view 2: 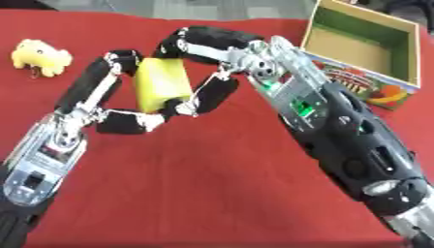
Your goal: Pick up the objects with one hand, pass them to the other hand, and then place them into the box on the other side of the table.
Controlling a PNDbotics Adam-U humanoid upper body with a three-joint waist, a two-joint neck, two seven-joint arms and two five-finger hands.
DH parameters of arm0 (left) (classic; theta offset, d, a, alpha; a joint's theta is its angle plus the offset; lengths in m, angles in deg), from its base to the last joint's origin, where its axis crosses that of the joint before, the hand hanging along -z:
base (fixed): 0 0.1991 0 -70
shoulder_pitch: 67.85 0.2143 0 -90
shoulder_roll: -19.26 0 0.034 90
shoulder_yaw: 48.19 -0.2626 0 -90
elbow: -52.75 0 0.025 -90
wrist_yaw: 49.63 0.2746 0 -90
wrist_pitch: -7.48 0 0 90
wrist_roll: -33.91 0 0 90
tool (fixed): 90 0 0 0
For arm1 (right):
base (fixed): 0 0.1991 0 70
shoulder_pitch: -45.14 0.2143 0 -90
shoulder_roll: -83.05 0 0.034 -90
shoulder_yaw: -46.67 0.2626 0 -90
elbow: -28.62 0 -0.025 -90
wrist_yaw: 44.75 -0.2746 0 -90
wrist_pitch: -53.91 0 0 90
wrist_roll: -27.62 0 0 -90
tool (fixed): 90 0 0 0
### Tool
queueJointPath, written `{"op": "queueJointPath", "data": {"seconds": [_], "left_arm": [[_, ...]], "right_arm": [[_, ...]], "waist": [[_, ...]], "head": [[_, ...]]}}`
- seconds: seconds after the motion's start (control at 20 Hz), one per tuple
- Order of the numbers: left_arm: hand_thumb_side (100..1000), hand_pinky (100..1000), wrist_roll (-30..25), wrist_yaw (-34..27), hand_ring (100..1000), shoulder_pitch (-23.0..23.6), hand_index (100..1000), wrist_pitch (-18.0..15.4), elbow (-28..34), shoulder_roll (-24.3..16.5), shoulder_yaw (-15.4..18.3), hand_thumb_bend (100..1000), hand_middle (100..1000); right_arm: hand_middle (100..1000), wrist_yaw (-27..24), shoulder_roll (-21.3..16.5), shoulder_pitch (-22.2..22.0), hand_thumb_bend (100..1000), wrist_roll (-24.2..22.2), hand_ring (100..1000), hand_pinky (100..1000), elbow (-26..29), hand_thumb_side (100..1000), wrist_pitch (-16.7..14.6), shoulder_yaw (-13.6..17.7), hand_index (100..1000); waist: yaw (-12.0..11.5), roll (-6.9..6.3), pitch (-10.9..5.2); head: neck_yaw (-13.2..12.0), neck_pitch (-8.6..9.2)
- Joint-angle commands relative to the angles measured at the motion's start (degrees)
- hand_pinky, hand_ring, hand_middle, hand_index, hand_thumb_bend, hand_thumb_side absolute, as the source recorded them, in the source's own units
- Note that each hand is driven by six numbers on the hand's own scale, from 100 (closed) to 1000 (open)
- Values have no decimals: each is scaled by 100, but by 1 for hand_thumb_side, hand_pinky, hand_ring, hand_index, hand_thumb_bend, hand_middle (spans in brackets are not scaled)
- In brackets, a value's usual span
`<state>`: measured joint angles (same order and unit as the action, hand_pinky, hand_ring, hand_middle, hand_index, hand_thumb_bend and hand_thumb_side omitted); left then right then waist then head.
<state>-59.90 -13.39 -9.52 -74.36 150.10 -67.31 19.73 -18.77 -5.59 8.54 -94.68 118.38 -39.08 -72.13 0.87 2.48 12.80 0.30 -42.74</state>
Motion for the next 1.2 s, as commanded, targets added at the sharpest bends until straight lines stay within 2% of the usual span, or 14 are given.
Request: {"op": "queueJointPath", "data": {"seconds": [0.05, 0.35, 0.85, 1.2], "left_arm": [[452, 744, 2, -17, 746, -83, 856, 29, 44, 10, 53, 341, 708], [489, 744, -1, 22, 750, -75, 868, 61, 12, 16, 81, 428, 713], [494, 746, 135, 140, 756, -20, 870, 186, -69, -23, 181, 505, 718], [466, 744, 106, 203, 752, 66, 862, 137, -70, -117, 200, 494, 711]], "right_arm": [[480, -92, -60, 74, 166, -26, 734, 819, 142, 125, 19, 21, 546], [476, -156, -90, 66, 154, -40, 733, 817, 210, 118, 93, 55, 535], [477, -294, -213, 22, 134, 34, 734, 818, 341, 100, 257, 211, 536], [482, -436, -342, -56, 102, 147, 737, 820, 422, 100, 418, 393, 540]], "waist": [[8, -19, -89], [13, -19, -85], [16, -20, -85], [10, -31, -81]], "head": [[26, 1], [32, -6], [58, -3], [144, 5]]}}
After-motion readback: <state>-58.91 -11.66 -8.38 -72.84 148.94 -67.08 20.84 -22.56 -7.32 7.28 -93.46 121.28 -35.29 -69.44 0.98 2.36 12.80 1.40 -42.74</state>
